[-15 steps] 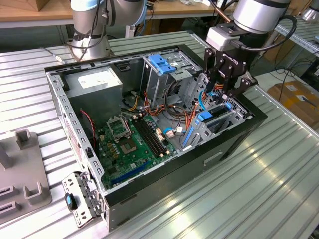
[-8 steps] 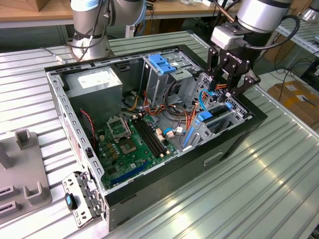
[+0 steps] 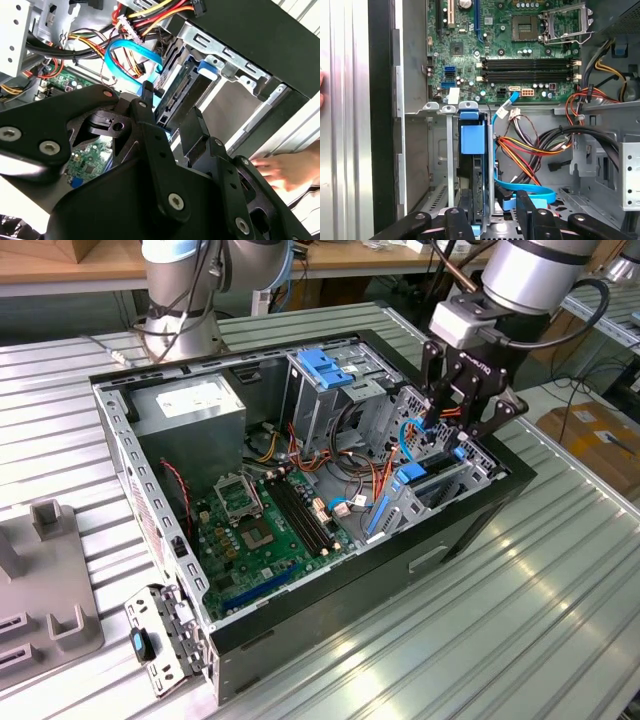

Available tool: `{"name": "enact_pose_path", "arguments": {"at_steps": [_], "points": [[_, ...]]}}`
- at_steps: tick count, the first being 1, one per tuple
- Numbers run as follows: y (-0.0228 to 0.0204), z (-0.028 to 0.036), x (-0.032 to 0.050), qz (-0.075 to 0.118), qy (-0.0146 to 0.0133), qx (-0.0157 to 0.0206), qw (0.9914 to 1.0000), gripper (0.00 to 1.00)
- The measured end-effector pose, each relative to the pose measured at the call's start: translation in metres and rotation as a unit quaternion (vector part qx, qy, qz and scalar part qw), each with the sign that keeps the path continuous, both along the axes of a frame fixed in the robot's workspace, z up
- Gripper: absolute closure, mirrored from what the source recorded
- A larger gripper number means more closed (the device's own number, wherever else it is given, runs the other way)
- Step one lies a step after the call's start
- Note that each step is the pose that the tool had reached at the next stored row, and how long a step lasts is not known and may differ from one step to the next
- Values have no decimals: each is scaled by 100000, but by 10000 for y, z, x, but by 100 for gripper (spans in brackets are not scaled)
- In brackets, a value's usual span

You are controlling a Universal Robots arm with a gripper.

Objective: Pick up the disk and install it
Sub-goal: 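Insert the first disk wire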

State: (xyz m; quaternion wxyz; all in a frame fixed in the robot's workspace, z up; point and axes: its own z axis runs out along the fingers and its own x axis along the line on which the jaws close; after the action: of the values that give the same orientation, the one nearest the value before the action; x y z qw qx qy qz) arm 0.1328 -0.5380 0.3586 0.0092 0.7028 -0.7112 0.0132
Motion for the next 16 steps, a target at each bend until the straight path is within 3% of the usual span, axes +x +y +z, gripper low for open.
{"name": "enact_pose_path", "arguments": {"at_steps": [2,12,13,15,16], "points": [[0,-32,-1,-3,-24,0,100000,51],[0,-36,-1,-6,-26,-6,100000,51],[0,-37,-1,-5,-26,-6,100000,53],[0,-37,-1,-5,-25,-7,100000,66],[0,-38,-1,-7,-26,-7,100000,66]]}}
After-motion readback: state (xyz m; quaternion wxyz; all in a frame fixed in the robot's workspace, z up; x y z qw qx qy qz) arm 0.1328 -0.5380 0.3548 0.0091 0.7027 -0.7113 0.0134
